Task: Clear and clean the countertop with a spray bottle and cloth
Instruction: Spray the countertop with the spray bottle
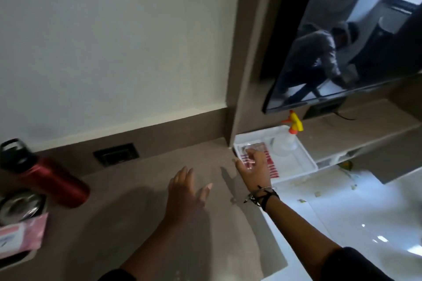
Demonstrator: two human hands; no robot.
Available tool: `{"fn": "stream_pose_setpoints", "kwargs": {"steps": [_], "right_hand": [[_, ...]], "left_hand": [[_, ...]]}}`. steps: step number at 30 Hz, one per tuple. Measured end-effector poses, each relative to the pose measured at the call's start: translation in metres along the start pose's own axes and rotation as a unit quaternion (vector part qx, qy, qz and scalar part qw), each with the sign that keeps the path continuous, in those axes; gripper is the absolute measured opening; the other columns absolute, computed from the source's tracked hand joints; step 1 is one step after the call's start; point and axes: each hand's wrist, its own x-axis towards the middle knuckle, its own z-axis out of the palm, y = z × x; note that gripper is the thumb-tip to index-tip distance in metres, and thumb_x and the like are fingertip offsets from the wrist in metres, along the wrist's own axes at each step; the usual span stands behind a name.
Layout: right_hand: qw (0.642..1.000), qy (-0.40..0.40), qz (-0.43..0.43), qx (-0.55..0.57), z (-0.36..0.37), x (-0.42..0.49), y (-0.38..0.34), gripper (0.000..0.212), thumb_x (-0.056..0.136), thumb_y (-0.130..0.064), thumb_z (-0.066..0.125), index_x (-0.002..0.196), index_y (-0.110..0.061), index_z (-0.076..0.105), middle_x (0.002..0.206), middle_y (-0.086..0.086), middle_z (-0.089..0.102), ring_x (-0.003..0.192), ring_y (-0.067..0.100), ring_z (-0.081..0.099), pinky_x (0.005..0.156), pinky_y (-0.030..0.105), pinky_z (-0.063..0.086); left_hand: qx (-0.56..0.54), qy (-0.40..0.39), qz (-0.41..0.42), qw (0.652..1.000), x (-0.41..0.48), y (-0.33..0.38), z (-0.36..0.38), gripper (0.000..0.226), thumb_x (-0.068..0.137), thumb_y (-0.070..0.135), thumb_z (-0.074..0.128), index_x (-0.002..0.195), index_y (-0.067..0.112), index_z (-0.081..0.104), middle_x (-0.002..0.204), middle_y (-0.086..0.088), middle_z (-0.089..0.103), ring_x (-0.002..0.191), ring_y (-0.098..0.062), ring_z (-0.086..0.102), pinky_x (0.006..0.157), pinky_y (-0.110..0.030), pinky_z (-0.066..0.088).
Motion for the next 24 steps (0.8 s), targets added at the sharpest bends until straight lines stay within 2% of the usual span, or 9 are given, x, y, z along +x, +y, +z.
{"fn": "stream_pose_setpoints", "kwargs": {"steps": [3, 7, 10, 13, 16, 19, 21, 24], "right_hand": [[0.998, 0.054, 0.030, -0.009, -0.052, 0.044, 0.044, 0.048, 0.077, -0.028, 0.079, 0.116, -0.009, 0.058, 0.107, 0.002, 0.053, 0.105, 0.028, 0.056, 0.093, 0.042, 0.049], [0.987, 0.071, 0.143, -0.017, -0.096, 0.101, 0.090, 0.076, 0.076, -0.045, 0.077, 0.133, -0.006, 0.046, 0.130, 0.015, 0.051, 0.119, 0.032, 0.051, 0.102, 0.049, 0.044], [0.983, 0.035, 0.180, -0.015, -0.110, 0.138, 0.119, 0.083, 0.075, -0.049, 0.077, 0.139, -0.009, 0.041, 0.136, 0.015, 0.048, 0.124, 0.032, 0.048, 0.103, 0.048, 0.044], [0.975, -0.003, 0.219, 0.037, -0.109, 0.165, 0.138, 0.083, 0.074, -0.047, 0.078, 0.141, -0.017, 0.040, 0.140, 0.012, 0.048, 0.126, 0.032, 0.049, 0.102, 0.044, 0.045], [0.971, -0.016, 0.225, 0.080, -0.101, 0.185, 0.147, 0.069, 0.079, -0.043, 0.075, 0.138, -0.020, 0.046, 0.135, 0.011, 0.055, 0.122, 0.032, 0.053, 0.104, 0.044, 0.045], [0.970, 0.012, 0.208, 0.126, -0.093, 0.202, 0.152, 0.048, 0.083, -0.036, 0.073, 0.126, -0.019, 0.059, 0.115, 0.008, 0.066, 0.109, 0.028, 0.060, 0.092, 0.034, 0.045], [0.970, 0.014, 0.207, 0.124, -0.091, 0.212, 0.154, 0.037, 0.082, -0.031, 0.075, 0.113, -0.014, 0.065, 0.103, 0.008, 0.069, 0.100, 0.028, 0.063, 0.082, 0.029, 0.042], [0.977, 0.006, 0.196, 0.086, -0.093, 0.218, 0.159, 0.028, 0.079, -0.026, 0.078, 0.102, -0.011, 0.070, 0.095, 0.012, 0.071, 0.093, 0.032, 0.066, 0.078, 0.033, 0.047]], "left_hand": [[0.002, -0.004, 0.029, 1.000, 0.019, 0.059, 0.029, 0.073, 0.081, 0.062, 0.051, 0.125, 0.004, 0.060, 0.132, -0.020, 0.060, 0.122, -0.035, 0.057, 0.103, -0.047, 0.046], [-0.007, -0.001, 0.005, 1.000, 0.025, 0.107, 0.061, 0.076, 0.083, 0.065, 0.050, 0.138, 0.011, 0.051, 0.147, -0.014, 0.049, 0.136, -0.030, 0.045, 0.112, -0.046, 0.039], [0.008, -0.010, -0.005, 1.000, 0.028, 0.128, 0.085, 0.075, 0.084, 0.063, 0.054, 0.139, 0.013, 0.049, 0.149, -0.012, 0.047, 0.138, -0.029, 0.042, 0.113, -0.044, 0.034], [0.019, -0.023, -0.024, 0.999, 0.029, 0.136, 0.098, 0.074, 0.085, 0.061, 0.057, 0.142, 0.015, 0.045, 0.152, -0.009, 0.043, 0.141, -0.027, 0.038, 0.115, -0.041, 0.030], [0.024, -0.007, -0.040, 0.999, 0.034, 0.138, 0.099, 0.072, 0.087, 0.064, 0.050, 0.143, 0.019, 0.042, 0.154, -0.006, 0.041, 0.142, -0.024, 0.037, 0.116, -0.041, 0.028], [0.022, -0.007, -0.060, 0.998, 0.037, 0.134, 0.093, 0.073, 0.088, 0.067, 0.044, 0.146, 0.023, 0.037, 0.157, -0.003, 0.036, 0.145, -0.022, 0.031, 0.117, -0.041, 0.026], [0.026, 0.001, -0.068, 0.997, 0.033, 0.129, 0.085, 0.073, 0.088, 0.067, 0.043, 0.145, 0.022, 0.039, 0.156, -0.004, 0.037, 0.144, -0.022, 0.032, 0.117, -0.041, 0.028], [0.032, 0.004, -0.062, 0.998, 0.024, 0.117, 0.072, 0.072, 0.088, 0.062, 0.049, 0.144, 0.017, 0.042, 0.153, -0.008, 0.041, 0.142, -0.024, 0.036, 0.117, -0.042, 0.031]]}}
